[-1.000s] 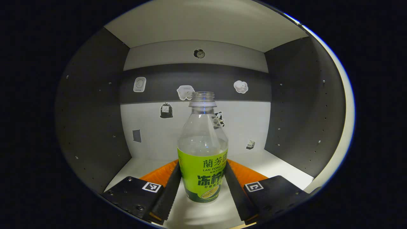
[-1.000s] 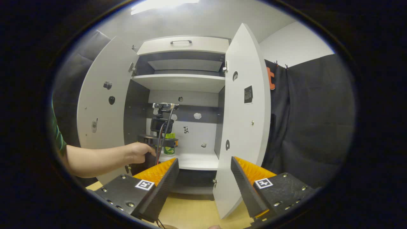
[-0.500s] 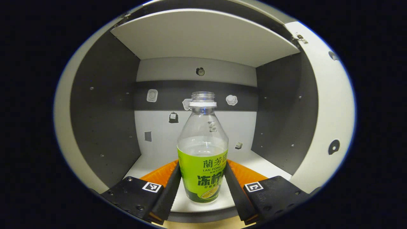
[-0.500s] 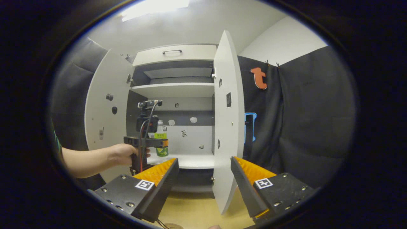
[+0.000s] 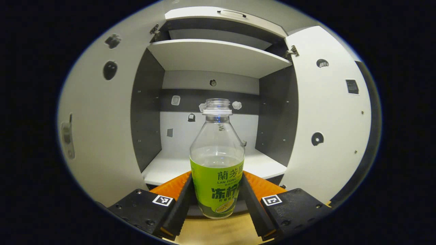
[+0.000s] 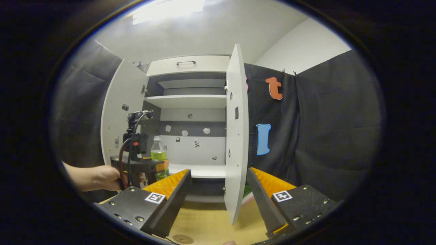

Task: Grasp the bottle in the cabinet with the left hand and place it on the coaster, then close the right door with the right hand and the left door with the left hand.

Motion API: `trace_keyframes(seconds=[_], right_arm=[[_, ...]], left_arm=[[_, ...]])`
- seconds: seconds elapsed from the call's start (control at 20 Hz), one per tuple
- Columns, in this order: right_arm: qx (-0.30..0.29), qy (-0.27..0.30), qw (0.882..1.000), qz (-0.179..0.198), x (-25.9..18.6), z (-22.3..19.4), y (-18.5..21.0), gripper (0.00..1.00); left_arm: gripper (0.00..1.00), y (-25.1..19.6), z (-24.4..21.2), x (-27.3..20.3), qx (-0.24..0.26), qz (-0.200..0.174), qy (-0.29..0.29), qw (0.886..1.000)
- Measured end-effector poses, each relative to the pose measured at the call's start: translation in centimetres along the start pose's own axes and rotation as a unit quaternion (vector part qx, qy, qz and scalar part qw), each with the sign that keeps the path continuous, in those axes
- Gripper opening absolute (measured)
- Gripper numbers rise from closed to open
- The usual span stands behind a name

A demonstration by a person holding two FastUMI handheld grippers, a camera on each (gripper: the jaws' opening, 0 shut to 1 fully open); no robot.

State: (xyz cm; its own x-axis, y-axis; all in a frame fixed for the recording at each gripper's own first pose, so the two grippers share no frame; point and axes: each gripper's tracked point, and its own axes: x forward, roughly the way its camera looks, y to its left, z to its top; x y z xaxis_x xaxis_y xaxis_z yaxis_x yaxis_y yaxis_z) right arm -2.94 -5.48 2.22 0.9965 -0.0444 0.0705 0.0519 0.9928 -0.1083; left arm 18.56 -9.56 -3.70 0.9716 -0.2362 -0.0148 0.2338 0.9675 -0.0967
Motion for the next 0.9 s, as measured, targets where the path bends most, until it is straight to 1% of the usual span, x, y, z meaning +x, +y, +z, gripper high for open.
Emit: trace_keyframes(seconds=[0.1,0.15,0.2,0.3,0.35,0.4,0.45,0.55,0.6,0.75,0.9], right_arm=[[0.007,-0.001,1.000,0.006,-0.6,0.3,-0.1,0.99],[0.005,-0.002,1.000,0.006,-0.8,0.4,-0.3,0.97],[0.002,-0.002,1.000,0.006,-1.0,0.5,-0.4,0.99],[-0.006,0.000,1.000,0.009,-1.2,0.3,-0.4,0.97],[-0.011,0.002,1.000,0.009,-1.3,0.1,-0.4,0.97],[-0.014,0.004,1.000,0.010,-1.4,0.0,-0.3,0.99],[-0.015,0.005,1.000,0.011,-1.4,0.0,-0.2,0.97],[-0.013,0.011,1.000,0.004,-1.2,-0.1,-0.5,0.97],[-0.007,0.015,1.000,0.000,-1.0,-0.1,-0.7,0.99],[-0.001,0.019,1.000,-0.004,0.1,0.5,-1.3,0.97],[0.000,0.014,1.000,-0.015,1.3,1.5,-2.2,0.99]], left_arm=[[0.80,-0.5,-1.9,-2.0,-0.009,-0.006,0.004,1.000],[0.80,-0.8,-3.0,-2.8,-0.014,-0.009,0.006,1.000],[0.80,-0.9,-4.2,-3.7,-0.018,-0.008,0.008,1.000],[0.80,-0.8,-6.8,-5.0,-0.028,0.001,0.011,1.000],[0.80,-1.0,-8.3,-5.6,-0.033,0.000,0.013,0.999],[0.80,-1.1,-9.8,-6.1,-0.037,-0.001,0.017,0.999],[0.82,-1.1,-11.3,-6.6,-0.044,-0.004,0.018,0.999],[0.80,-1.5,-14.2,-7.4,-0.051,-0.016,0.022,0.998],[0.81,-1.9,-15.9,-7.9,-0.041,-0.027,0.031,0.998],[0.80,-3.0,-20.0,-9.3,0.000,-0.049,0.044,0.998],[0.81,-5.2,-23.7,-11.1,0.019,-0.083,0.055,0.995]])
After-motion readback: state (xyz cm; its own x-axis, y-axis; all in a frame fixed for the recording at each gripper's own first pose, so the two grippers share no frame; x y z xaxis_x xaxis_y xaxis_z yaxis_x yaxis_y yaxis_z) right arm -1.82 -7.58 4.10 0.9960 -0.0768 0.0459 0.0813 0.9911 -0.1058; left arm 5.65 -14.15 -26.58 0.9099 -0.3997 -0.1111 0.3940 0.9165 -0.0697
